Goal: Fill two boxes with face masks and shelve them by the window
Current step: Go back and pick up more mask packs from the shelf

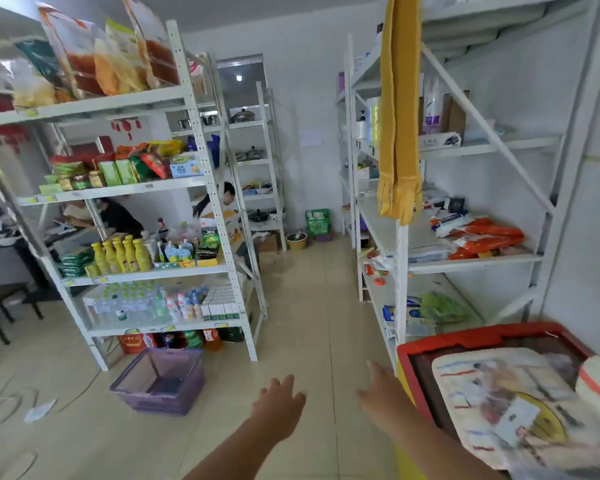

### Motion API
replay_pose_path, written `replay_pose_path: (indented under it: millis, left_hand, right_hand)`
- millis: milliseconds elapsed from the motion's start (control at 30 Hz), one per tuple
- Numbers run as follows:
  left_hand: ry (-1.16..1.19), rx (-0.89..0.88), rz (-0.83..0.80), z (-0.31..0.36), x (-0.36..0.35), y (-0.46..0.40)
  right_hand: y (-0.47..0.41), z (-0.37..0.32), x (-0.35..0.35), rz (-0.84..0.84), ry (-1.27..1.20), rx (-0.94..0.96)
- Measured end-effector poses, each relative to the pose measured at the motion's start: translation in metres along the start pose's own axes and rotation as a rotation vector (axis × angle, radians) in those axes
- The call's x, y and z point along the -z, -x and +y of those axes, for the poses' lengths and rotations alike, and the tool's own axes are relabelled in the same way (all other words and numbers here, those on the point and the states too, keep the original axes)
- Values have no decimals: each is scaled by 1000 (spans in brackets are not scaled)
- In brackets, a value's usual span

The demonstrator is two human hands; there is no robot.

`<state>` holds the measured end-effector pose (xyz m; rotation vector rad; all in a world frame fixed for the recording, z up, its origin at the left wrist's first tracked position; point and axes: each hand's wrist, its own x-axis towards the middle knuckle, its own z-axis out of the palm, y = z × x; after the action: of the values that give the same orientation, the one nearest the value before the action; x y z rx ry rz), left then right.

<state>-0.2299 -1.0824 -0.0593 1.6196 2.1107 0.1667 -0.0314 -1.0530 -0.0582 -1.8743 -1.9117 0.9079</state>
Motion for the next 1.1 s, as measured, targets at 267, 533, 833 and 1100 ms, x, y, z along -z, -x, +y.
replay_pose_path:
  millis: [267, 533, 833, 1100]
  left_hand:
    - [-29, 46, -8, 11, 44, -179]
    - [-5, -16, -74, 10, 94, -345]
    - [-84, -244, -229, 64, 137, -588]
    - [-39, -640, -334, 242, 132, -700]
  right_hand:
    - [-191, -55, 30, 24, -71, 8]
    - [-359, -107, 37, 24, -11, -6]
    - [-543, -117, 84, 244, -3, -245]
    - [-609, -84, 175, 636, -19, -663]
